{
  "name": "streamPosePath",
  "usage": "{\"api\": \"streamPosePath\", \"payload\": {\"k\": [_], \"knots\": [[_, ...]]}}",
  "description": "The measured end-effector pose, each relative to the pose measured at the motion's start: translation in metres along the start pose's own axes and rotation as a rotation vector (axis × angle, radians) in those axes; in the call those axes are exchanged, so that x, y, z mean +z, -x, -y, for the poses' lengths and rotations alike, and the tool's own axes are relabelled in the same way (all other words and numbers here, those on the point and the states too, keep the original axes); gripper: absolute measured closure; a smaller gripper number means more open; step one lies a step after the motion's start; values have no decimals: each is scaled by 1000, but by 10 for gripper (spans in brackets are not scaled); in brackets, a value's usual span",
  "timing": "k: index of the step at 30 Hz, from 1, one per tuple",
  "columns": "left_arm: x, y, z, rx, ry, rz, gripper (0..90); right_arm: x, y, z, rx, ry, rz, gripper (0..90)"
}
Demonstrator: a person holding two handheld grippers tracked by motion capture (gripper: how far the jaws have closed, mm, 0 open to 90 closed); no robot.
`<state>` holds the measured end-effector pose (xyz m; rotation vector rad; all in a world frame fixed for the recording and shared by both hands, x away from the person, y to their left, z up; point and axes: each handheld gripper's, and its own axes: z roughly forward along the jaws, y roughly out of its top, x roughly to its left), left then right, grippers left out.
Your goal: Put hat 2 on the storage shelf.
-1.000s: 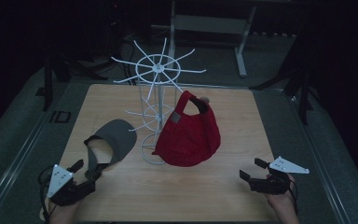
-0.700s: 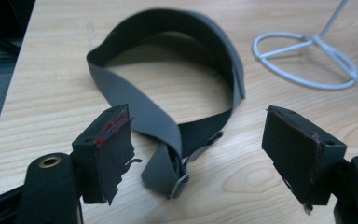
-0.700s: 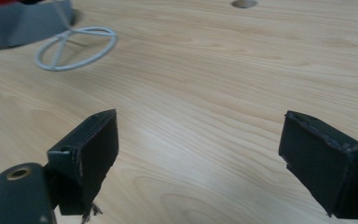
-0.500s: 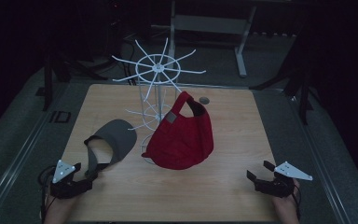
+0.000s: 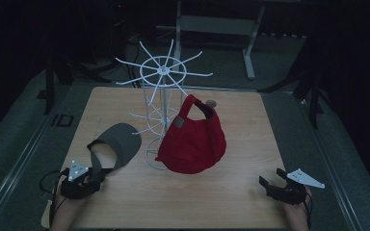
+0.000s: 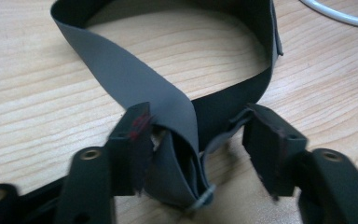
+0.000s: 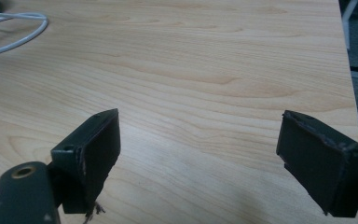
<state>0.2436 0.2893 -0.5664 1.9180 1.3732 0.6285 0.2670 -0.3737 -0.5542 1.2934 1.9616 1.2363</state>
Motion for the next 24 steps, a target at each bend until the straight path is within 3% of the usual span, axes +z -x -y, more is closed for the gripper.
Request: {"api": "streamPosePath", "payload": {"k": [6, 9, 11, 14, 20, 24], "knots": [[2, 0, -1, -6, -34, -22, 585, 2, -1, 0, -6, -7, -2, 135], [1, 1, -1, 7, -34, -18, 738, 3, -1, 0, -4, -11, 0, 136], [1, 4, -1, 36, -31, -49, 840, 3, -1, 0, 2, -8, -1, 136], [-1, 4, -1, 40, -16, -58, 858, 2, 0, 1, 12, -3, -4, 136], [-20, 0, -10, 27, 91, -60, 862, 1, 2, 1, 33, 11, 7, 137], [-33, 4, -21, 56, 133, -45, 866, 0, 2, 1, 34, 18, 13, 137]]}}
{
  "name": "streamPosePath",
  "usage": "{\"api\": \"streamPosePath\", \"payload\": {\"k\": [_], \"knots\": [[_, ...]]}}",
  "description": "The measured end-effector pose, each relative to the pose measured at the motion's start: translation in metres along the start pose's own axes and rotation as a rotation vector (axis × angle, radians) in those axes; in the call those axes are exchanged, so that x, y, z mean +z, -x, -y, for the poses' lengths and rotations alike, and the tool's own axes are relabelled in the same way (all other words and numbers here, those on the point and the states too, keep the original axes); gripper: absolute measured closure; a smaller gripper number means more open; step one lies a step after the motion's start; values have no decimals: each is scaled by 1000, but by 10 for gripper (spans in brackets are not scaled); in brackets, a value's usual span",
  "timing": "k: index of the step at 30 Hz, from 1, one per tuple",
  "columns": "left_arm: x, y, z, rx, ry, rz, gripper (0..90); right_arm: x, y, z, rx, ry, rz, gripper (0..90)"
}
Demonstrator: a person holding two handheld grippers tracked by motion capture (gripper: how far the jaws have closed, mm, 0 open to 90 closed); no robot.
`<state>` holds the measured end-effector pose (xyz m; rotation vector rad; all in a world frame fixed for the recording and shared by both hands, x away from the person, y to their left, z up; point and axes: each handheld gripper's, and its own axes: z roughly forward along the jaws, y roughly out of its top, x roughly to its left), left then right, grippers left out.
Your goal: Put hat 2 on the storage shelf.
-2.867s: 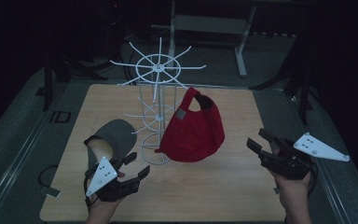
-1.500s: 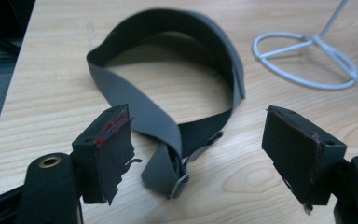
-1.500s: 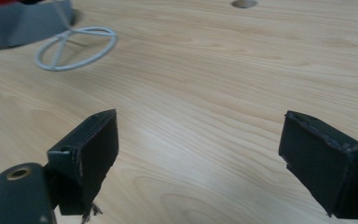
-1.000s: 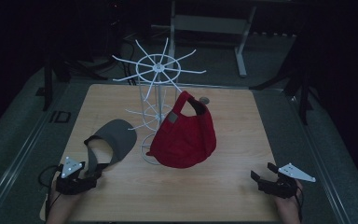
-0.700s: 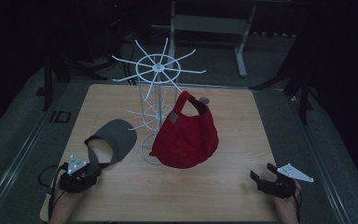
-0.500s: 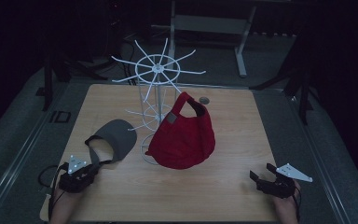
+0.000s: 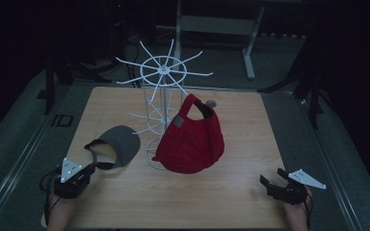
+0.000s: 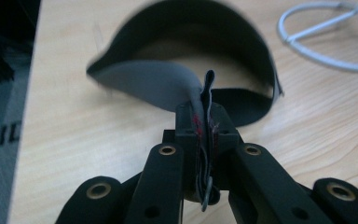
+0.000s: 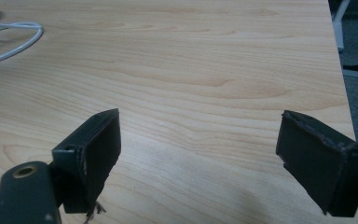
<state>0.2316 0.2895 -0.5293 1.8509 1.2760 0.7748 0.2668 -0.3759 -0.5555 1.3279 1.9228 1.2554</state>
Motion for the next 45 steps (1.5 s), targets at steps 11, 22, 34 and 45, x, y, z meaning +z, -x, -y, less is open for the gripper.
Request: {"api": "streamPosePath", "payload": {"k": [11, 22, 34, 45], "knots": [[-30, -3, -40, 41, 158, 38, 865, -2, 2, 1, 9, 15, 6, 138], [-53, -7, -82, 63, 265, 59, 866, -2, 2, 1, 0, 23, 8, 138], [-83, -2, -104, 105, 329, 100, 865, -2, -3, -1, -51, 26, 16, 137], [-106, -1, -149, 134, 419, 126, 864, -3, -2, 0, -41, 31, 23, 137]]}}
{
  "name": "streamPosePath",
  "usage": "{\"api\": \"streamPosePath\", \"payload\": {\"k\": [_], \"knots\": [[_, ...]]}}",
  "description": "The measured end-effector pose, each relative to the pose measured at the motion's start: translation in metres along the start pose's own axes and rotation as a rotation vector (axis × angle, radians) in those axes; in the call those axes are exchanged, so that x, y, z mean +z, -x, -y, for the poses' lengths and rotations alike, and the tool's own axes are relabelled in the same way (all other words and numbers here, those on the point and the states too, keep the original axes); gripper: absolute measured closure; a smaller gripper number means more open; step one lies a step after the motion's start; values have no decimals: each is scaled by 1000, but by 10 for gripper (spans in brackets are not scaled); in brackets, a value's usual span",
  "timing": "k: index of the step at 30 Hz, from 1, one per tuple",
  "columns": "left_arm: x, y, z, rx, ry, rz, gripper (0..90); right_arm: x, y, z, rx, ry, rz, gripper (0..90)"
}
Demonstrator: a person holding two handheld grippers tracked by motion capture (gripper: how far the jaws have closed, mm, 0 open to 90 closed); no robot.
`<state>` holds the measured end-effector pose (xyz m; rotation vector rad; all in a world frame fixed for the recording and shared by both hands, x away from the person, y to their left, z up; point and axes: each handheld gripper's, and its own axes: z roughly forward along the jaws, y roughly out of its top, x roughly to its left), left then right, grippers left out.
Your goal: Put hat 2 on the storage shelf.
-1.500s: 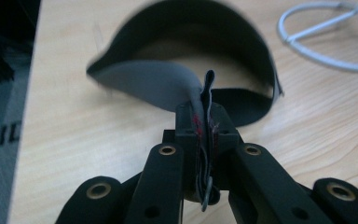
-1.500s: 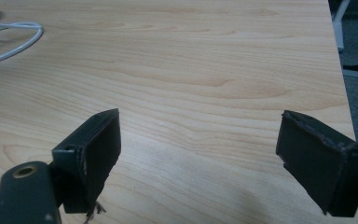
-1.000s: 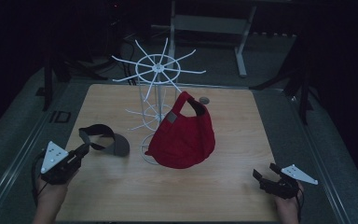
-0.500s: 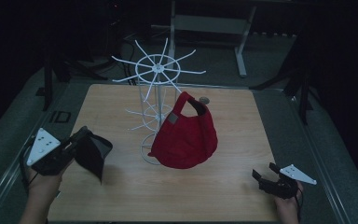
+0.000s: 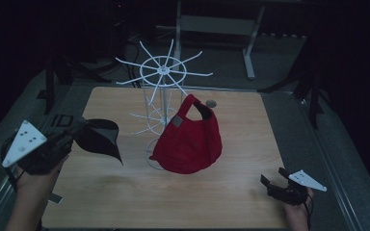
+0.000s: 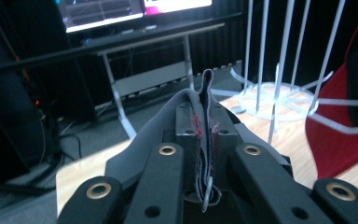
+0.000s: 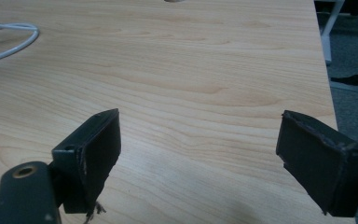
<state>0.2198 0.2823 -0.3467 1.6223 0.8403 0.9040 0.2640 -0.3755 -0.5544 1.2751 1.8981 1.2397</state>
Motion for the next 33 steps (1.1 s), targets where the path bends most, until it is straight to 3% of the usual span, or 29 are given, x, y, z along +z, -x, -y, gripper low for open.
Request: {"api": "streamPosePath", "payload": {"k": [6, 16, 26, 33], "knots": [[0, -3, -33, 21, 51, 15, 864, 1, 0, 0, 2, -5, -3, 137], [-10, 4, -70, 50, 144, 108, 864, 2, -1, 0, -5, -14, -3, 137], [10, 8, -101, 43, 203, 213, 863, 1, -1, 1, -3, -12, -1, 138], [20, 16, -110, 64, 204, 229, 862, 1, -1, 1, -2, -12, 1, 137]]}}
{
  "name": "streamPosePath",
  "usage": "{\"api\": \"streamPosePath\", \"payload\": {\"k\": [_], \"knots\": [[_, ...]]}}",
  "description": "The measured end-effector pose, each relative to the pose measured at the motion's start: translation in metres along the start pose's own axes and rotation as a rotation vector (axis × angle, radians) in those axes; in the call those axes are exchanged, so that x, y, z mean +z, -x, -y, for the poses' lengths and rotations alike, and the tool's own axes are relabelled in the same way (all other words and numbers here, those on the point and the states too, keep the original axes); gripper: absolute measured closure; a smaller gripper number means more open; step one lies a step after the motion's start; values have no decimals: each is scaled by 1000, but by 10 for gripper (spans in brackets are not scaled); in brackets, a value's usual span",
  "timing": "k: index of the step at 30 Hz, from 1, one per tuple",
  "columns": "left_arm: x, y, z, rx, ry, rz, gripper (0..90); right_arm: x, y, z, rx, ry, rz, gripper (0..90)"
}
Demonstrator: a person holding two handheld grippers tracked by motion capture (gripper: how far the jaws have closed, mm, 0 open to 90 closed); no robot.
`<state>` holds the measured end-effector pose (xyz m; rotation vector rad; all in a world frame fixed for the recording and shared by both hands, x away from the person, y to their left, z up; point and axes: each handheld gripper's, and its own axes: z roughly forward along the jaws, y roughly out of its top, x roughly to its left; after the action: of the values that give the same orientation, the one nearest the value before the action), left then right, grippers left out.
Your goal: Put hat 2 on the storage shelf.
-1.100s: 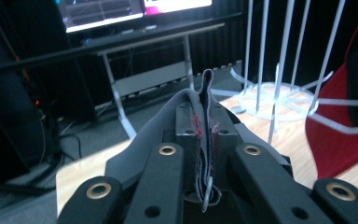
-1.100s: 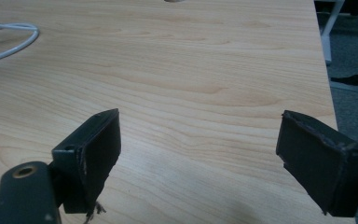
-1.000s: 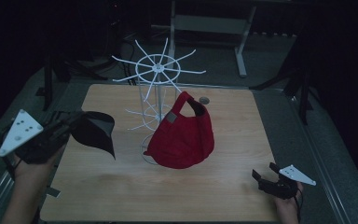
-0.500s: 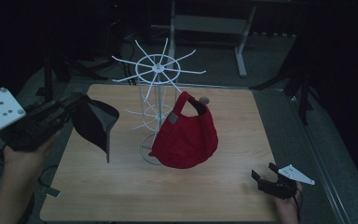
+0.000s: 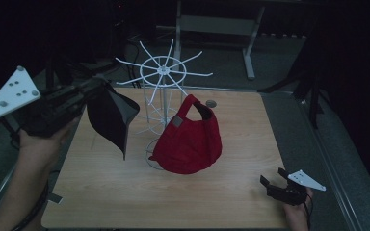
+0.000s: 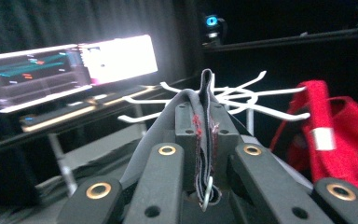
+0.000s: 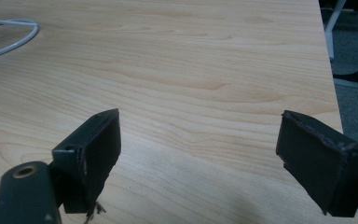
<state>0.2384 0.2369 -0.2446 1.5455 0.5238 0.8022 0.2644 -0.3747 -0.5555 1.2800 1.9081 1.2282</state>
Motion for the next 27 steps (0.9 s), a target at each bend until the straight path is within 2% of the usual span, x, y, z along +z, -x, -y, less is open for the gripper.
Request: {"api": "streamPosePath", "payload": {"k": [6, 9, 13, 15, 20, 27], "knots": [[13, 3, -7, 12, -24, 37, 862, 0, 0, 0, 4, -2, -1, 137], [18, 4, -11, 26, -37, 37, 862, 0, 0, 0, 3, -1, 0, 137], [31, 7, -17, 36, -60, 69, 862, 0, 0, 0, 4, -3, -3, 137], [34, 10, -15, 32, -59, 96, 862, 0, 0, 0, 2, 0, -3, 138], [38, 14, -5, 32, -78, 115, 861, 0, 1, 0, 7, -3, -6, 137], [41, 17, 8, 51, -145, 141, 858, 0, 1, 0, 10, -5, -8, 137]]}}
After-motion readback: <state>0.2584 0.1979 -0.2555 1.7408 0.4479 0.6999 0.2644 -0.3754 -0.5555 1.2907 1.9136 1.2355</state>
